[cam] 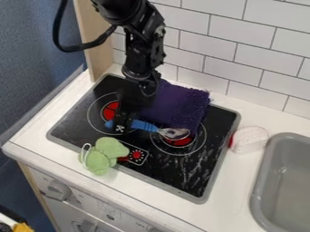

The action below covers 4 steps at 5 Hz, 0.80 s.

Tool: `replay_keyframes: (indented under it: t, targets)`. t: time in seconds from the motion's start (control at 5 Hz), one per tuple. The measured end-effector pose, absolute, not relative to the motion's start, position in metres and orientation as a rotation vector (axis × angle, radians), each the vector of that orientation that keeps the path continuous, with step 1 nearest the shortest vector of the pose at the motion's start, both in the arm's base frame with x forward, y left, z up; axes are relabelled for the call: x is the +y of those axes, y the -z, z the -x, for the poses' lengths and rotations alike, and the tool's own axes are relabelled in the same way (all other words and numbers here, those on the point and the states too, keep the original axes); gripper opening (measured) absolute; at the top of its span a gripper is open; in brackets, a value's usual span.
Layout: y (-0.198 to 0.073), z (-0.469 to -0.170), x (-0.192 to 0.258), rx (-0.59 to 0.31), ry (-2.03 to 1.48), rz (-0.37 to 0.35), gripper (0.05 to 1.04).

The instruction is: Move the blue spoon to the bottom corner of the burners

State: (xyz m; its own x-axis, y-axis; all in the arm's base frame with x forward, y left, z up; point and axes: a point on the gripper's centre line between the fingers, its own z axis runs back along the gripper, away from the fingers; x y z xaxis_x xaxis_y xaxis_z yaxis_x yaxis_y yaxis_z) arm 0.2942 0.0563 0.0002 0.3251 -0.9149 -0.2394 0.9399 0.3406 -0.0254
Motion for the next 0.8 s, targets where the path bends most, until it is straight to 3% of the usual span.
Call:
replay_keyframes:
  t: [0.2,0.4,0.6,0.8]
  targets:
    - [0.0056,-0.2932,0.0578,0.246,1.24,-0.123,0.484]
    - [0.0062,-0.2935,0.0555,0.247,1.227,-0.132,0.804]
    - [0.0057,-0.2926,0.0571,0.258,1.216,-0.138,1.005]
    - [0.0044,-0.2902,0.0578,0.271,1.21,-0.131,1.005]
